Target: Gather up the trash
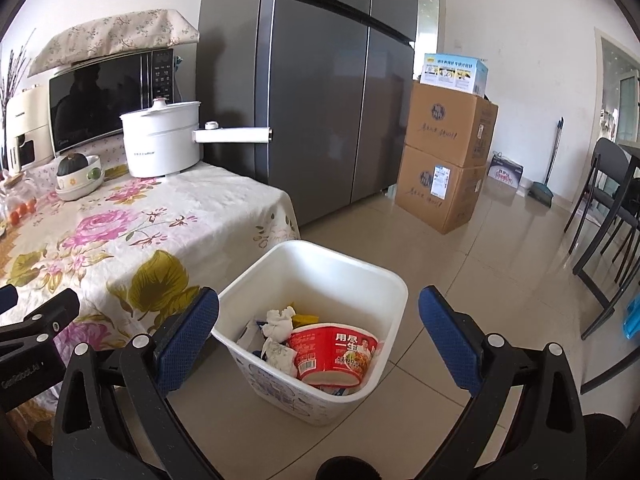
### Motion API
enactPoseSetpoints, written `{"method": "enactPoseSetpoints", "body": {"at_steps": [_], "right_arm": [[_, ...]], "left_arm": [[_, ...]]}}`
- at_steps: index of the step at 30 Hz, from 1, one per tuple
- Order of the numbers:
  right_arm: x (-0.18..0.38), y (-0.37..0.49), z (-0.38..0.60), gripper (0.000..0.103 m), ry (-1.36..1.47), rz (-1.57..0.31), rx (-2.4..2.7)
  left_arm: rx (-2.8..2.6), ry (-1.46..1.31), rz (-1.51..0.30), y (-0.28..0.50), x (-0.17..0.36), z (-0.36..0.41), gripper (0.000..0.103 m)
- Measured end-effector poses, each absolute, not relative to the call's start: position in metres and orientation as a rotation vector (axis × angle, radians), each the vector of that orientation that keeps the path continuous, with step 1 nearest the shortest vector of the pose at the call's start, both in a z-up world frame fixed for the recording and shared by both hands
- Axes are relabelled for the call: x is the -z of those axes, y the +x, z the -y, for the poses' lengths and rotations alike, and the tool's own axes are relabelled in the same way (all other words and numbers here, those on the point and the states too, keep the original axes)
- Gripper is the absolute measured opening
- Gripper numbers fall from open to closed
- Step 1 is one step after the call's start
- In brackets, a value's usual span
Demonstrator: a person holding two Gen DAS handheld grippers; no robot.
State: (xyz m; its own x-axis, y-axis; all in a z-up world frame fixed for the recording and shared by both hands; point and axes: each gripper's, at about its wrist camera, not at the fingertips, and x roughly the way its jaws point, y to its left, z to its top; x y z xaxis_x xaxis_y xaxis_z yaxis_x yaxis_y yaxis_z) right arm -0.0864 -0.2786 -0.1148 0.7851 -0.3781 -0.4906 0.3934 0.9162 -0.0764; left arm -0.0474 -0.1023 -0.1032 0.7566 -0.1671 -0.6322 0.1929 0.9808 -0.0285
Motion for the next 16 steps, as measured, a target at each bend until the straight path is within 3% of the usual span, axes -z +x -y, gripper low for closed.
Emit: {"method": "enactPoseSetpoints", "body": {"at_steps": [3,5,7,9,10,11,16], "right_arm": [[0.1165,-0.0854,0.2791,0.096,0.035,-0.529,0.417],[0.1166,-0.0851,0.2799,0.096,0.037,-0.530,0.418],[0.1169,-0.0850,0.2800,0.096,0.036,-0.530,0.421],[0.1176,-0.0846,0.2804,0.096,0.036,-0.533,0.422],[0.1176,-0.0850,0.2812,0.096,0.036,-0.535,0.421],[0.1179,-0.0847,0.2810,0.096,0.036,-0.536,0.421],[0.1169,-0.0856,0.2811,0.096,0.034,-0.523,0.424]], "left_arm": [[0.204,0.046,-0.684,-0.0476,0.1044,0.1038,0.092],[0.226,0.037,-0.683,-0.0478,0.1049,0.1037,0.074],[0.246,0.036,-0.688,-0.0469,0.1055,0.1054,0.074],[0.252,0.040,-0.681,-0.0485,0.1048,0.1076,0.079],[0.250,0.038,-0.678,-0.0487,0.1041,0.1081,0.092],[0.242,0.038,-0.673,-0.0493,0.1029,0.1083,0.095],[0.221,0.043,-0.666,-0.0491,0.1006,0.1079,0.096]]}}
